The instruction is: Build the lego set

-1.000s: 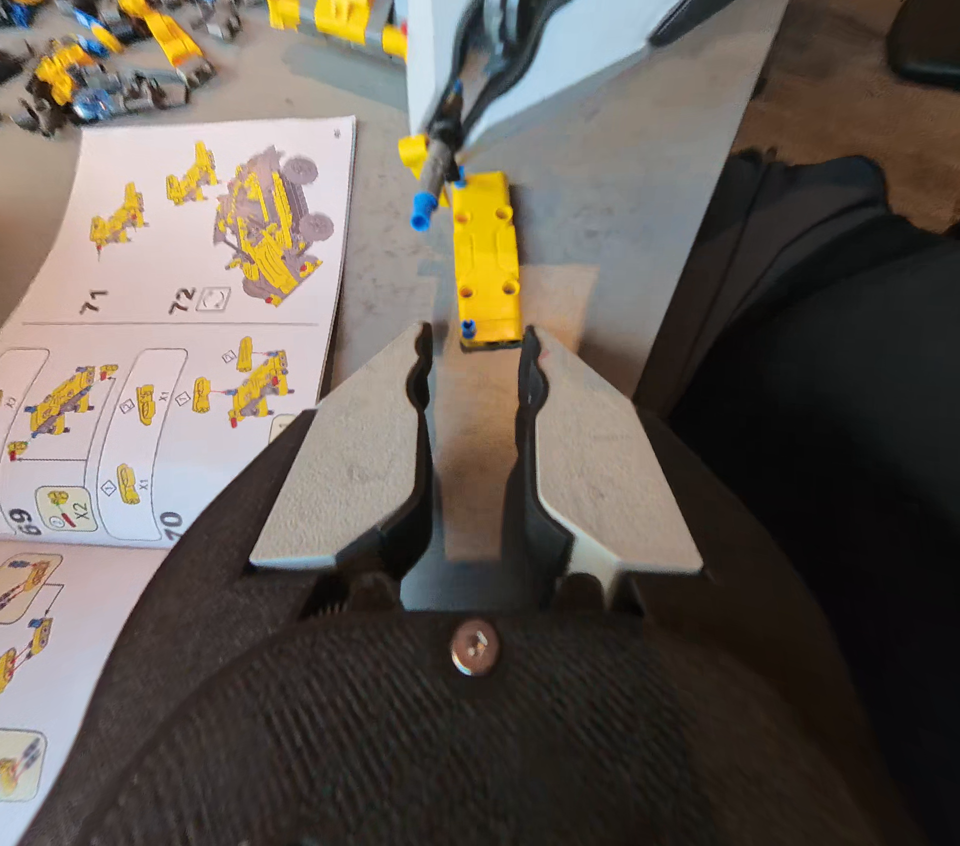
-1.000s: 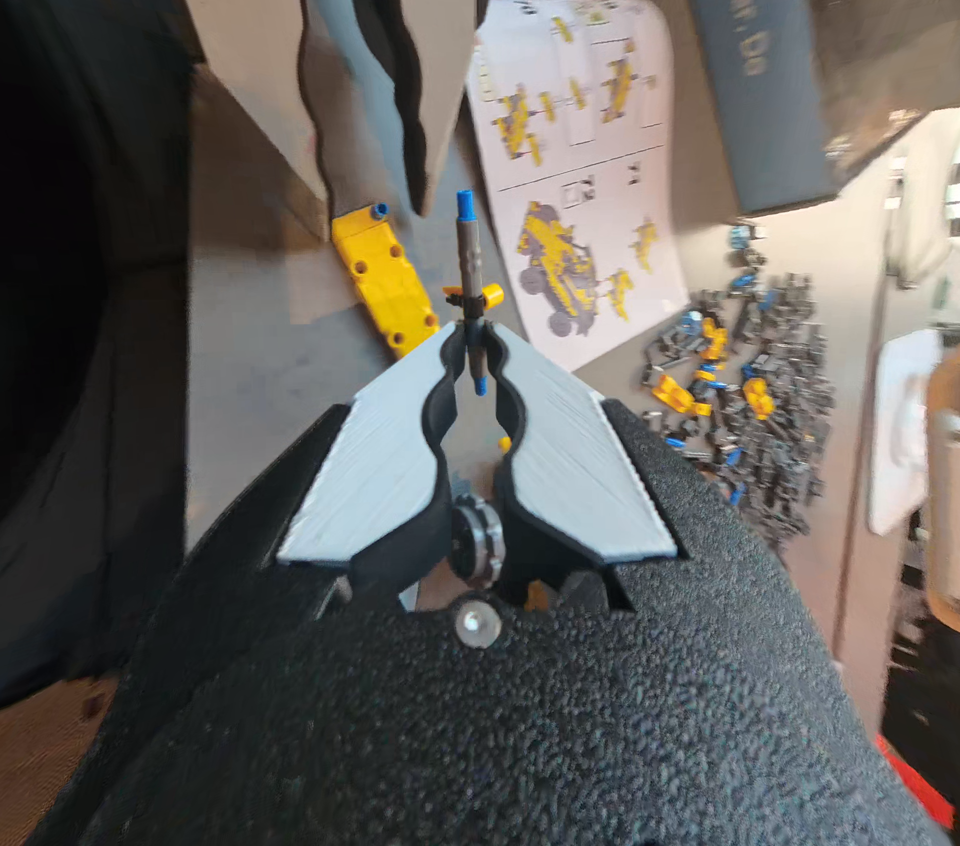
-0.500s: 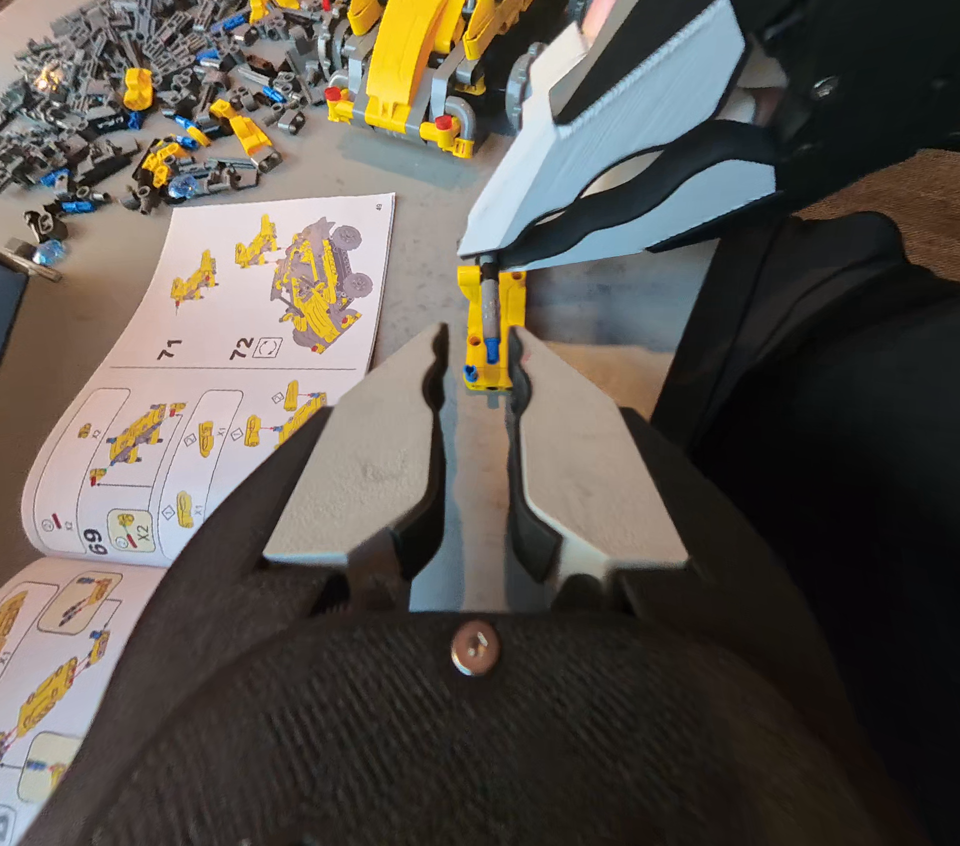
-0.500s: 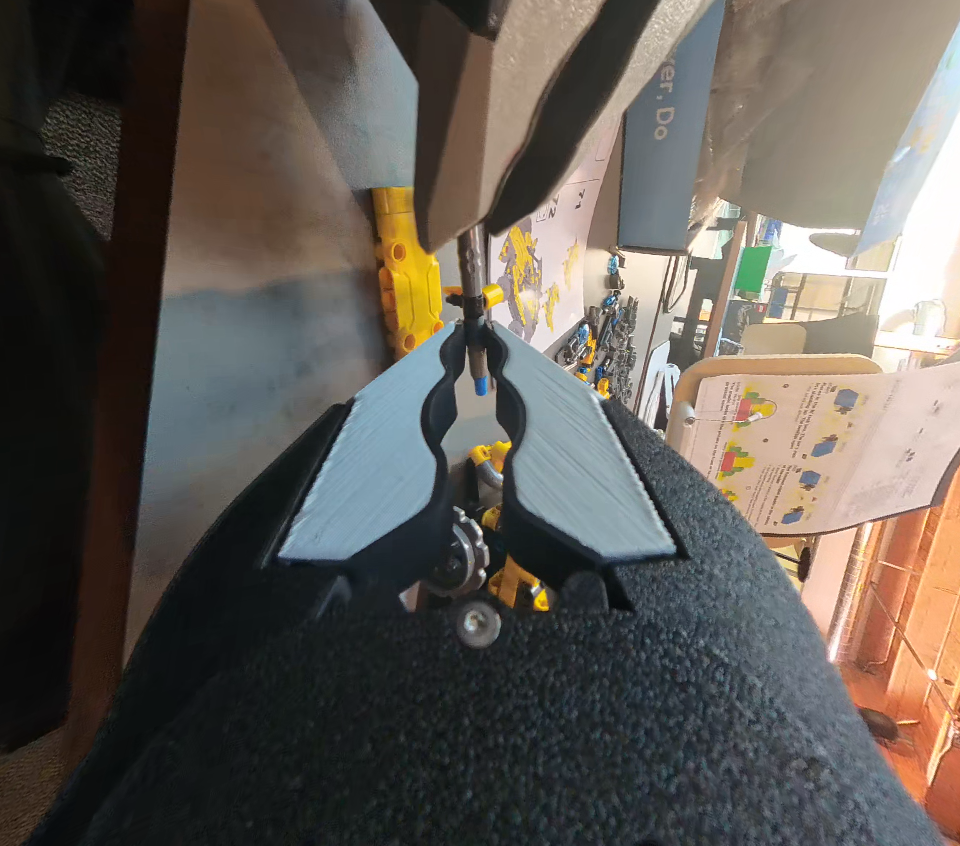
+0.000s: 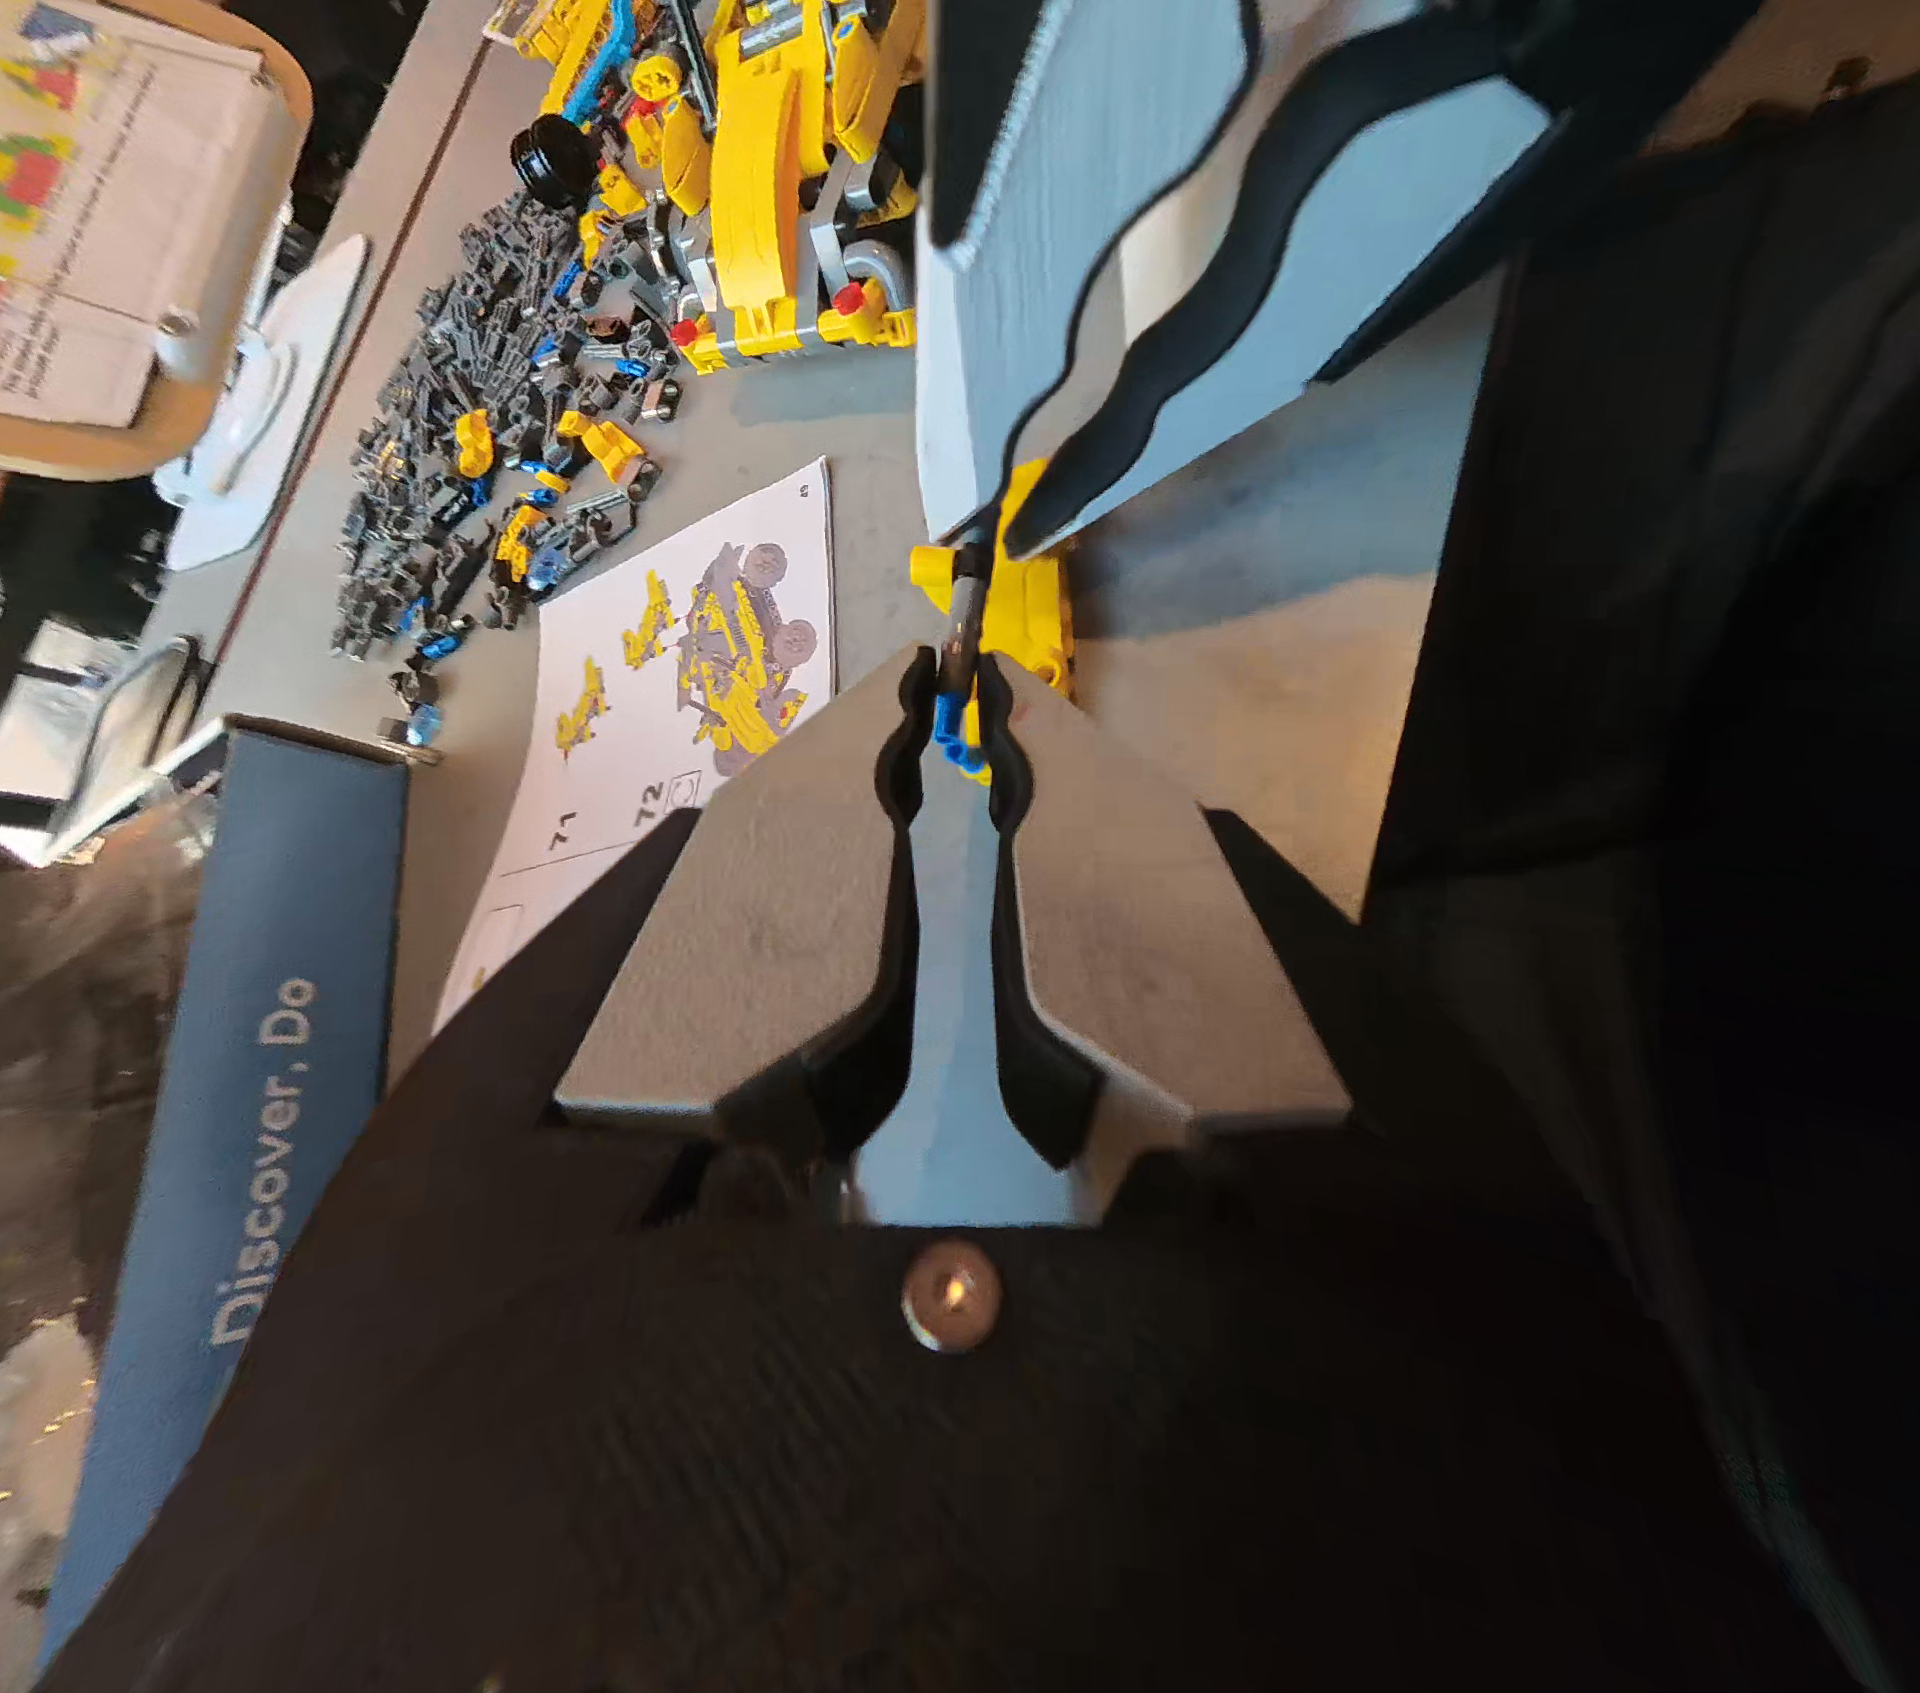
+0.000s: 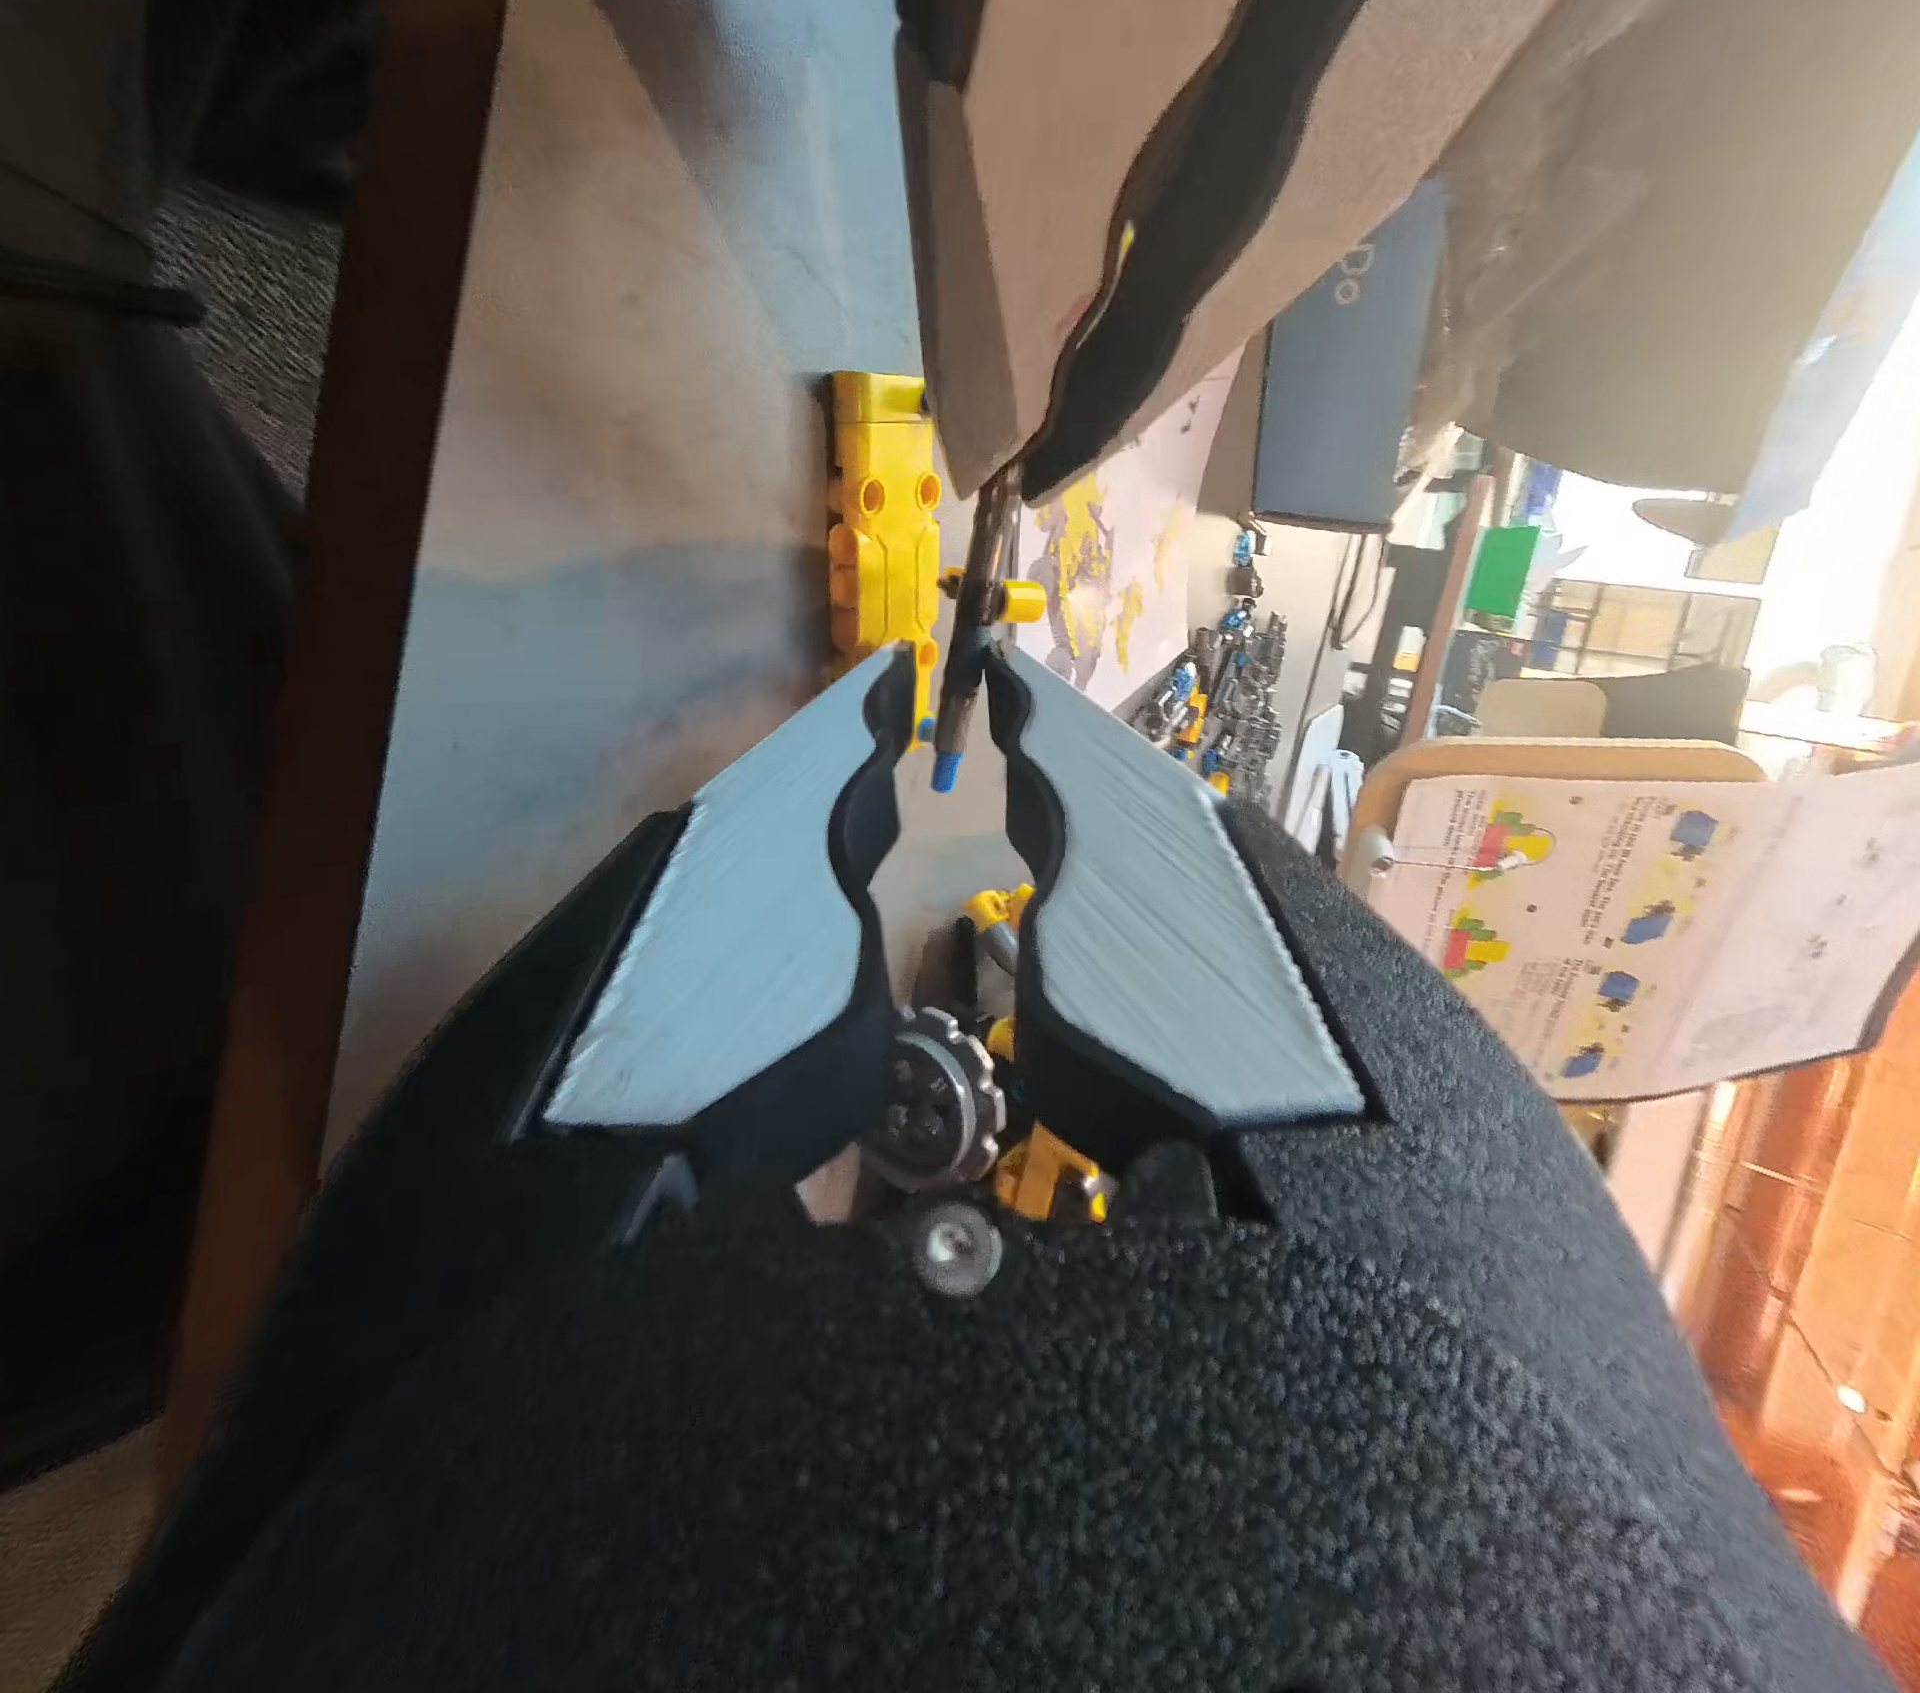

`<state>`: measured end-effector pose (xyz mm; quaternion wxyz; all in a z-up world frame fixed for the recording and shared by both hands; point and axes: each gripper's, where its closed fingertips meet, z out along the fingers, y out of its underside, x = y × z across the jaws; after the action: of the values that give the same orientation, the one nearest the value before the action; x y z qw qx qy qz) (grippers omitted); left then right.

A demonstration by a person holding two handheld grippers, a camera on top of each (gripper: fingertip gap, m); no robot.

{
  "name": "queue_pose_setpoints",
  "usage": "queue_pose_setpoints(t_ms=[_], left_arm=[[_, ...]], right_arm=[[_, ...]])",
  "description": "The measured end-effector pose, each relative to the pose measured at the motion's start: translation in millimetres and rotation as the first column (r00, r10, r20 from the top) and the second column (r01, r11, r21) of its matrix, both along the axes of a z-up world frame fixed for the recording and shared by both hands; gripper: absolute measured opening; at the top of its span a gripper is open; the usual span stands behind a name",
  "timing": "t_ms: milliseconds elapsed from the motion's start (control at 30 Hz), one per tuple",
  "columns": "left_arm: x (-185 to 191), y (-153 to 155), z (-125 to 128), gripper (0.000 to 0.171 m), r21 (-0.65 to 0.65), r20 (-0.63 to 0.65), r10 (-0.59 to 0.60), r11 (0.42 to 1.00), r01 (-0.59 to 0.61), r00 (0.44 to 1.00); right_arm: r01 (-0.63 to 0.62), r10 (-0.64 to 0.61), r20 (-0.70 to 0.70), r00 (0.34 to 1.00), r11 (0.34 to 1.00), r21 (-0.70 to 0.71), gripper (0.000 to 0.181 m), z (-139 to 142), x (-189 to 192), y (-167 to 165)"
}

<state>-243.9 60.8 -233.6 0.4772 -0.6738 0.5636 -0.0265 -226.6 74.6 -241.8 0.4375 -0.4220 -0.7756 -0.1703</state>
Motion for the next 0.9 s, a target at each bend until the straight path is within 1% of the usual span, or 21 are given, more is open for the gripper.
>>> queue_pose_setpoints(t_ms=[67,133,233,267,300,400,433,467,567,633,667,767,800,833,900], left_arm=[[0.9,-1.9,-1.4,0.003,0.04,-0.028,-0.019,0.999,0.02,0.999],[2.9,-4.2,-1.6,0.003,0.073,-0.048,-0.03,0.997,0.034,0.998],[2.3,-3.2,1.1,0.003,0.133,-0.088,-0.014,0.991,0.026,0.996],[2.3,-3.5,2.9,0.003,0.158,-0.097,-0.015,0.987,0.031,0.995],[2.8,-4.5,5.0,0.004,0.187,-0.104,-0.022,0.982,0.041,0.994],[6.6,-12.2,8.7,0.003,0.25,-0.121,-0.064,0.964,0.093,0.991],[8.3,-14.5,9.7,0.003,0.265,-0.123,-0.077,0.958,0.108,0.989],[10.2,-16.7,10.6,0.003,0.277,-0.124,-0.094,0.953,0.125,0.988],[12.2,-18.5,12.5,0.003,0.278,-0.112,-0.115,0.95,0.142,0.987],[11.5,-18.8,14.0,0.004,0.264,-0.092,-0.127,0.953,0.147,0.988],[11.5,-19.7,14.6,0.004,0.253,-0.078,-0.136,0.956,0.152,0.988],[12.1,-23.2,18.2,0.003,0.254,-0.053,-0.17,0.951,0.178,0.984],[11.8,-23.9,18.3,0.003,0.26,-0.06,-0.18,0.947,0.189,0.982],[11.6,-24.7,17.6,0.003,0.261,-0.066,-0.19,0.944,0.201,0.98],[11.4,-25.9,16.3,0.003,0.236,-0.046,-0.204,0.949,0.209,0.978]], right_arm=[[0.005,-0.007,-0.03,1.0,0.997,-0.075,0.013,-0.7,0.1,-2.1],[0.023,-0.04,-0.072,0.997,0.976,-0.214,0.015,-1.0,1.5,-5.5],[0.03,-0.091,-0.123,0.988,0.902,-0.43,0.03,2.1,3.4,-11.1],[0.024,-0.1,-0.13,0.986,0.873,-0.487,0.032,3.6,4.9,-13.4],[0.015,-0.107,-0.14,0.984,0.843,-0.538,0.034,5.7,5.7,-16.0],[-0.004,-0.145,-0.187,0.972,0.78,-0.626,0.043,14.9,5.4,-17.1],[-0.011,-0.149,-0.198,0.969,0.773,-0.634,0.044,17.9,4.5,-17.4],[-0.018,-0.14,-0.203,0.969,0.781,-0.624,0.043,20.1,3.7,-17.7],[-0.042,-0.064,-0.189,0.98,0.857,-0.513,0.026,23.5,1.5,-21.0],[-0.052,-0.032,-0.17,0.985,0.882,-0.468,0.017,22.5,0.4,-25.0],[-0.05,-0.03,-0.166,0.986,0.889,-0.455,0.017,22.3,0.1,-25.5],[-0.037,-0.045,-0.16,0.986,0.878,-0.478,0.022,20.8,0.4,-28.3],[-0.038,-0.047,-0.163,0.986,0.873,-0.486,0.021,21.5,0.4,-29.4],[-0.04,-0.047,-0.167,0.985,0.874,-0.485,0.017,22.8,0.6,-29.9],[-0.047,-0.044,-0.172,0.984,0.87,-0.491,0.017,24.0,0.4,-32.7]])
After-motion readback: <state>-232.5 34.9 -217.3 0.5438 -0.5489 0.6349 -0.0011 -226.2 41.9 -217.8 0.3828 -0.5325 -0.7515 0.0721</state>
